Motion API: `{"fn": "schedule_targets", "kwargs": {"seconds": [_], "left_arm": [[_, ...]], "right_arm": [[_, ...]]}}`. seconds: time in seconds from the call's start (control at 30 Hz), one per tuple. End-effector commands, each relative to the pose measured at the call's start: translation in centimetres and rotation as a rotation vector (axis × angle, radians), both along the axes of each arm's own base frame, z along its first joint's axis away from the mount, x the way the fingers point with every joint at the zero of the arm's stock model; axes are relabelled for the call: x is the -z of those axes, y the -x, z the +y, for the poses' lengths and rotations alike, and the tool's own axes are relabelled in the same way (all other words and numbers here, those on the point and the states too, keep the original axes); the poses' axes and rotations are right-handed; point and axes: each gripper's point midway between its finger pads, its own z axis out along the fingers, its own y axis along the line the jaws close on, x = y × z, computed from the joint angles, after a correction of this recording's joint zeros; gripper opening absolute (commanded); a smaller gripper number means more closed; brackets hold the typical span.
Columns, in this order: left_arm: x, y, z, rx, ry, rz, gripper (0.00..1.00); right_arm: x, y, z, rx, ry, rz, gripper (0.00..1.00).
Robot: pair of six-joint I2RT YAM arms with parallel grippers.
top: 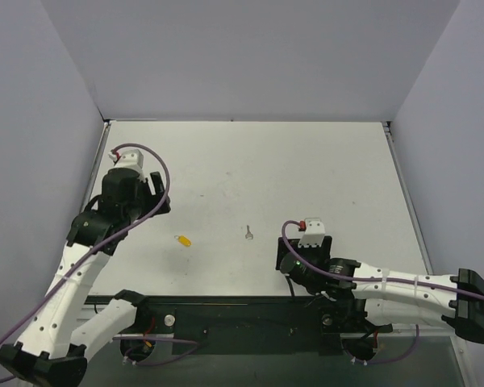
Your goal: Remove the keys from the keyring
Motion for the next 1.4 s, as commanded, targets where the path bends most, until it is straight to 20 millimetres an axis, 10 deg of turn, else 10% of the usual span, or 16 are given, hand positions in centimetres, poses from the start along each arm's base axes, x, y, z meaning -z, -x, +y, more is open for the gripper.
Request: {"fn": "schedule_targets", "kwargs": {"seconds": [0.0, 0.3, 0.7, 1.37], "left_arm": [[0.1, 3.2, 1.2, -0.003, 0.002, -0.010, 0.82], [-3.3, 7.9, 2.0, 0.013, 0.103, -0.196, 0.82], [-2.9, 8.1, 1.5, -0.002, 0.219, -0.337, 0.82], [-3.0, 9.0, 2.3, -0.019, 0.251, -0.451, 0.84]], "right_arm": [[-1.1, -0.4, -0.8, 0.028, -0.038, -0.054, 0.96], [-6.6, -3.2, -2.7, 0.115, -0.157, -0.071, 1.00], [-17.7, -2.4, -3.8, 0.056, -0.324, -0.160, 1.00], [-15.6, 1.2, -6.7, 0.136, -0.587, -0.130, 1.00]]}}
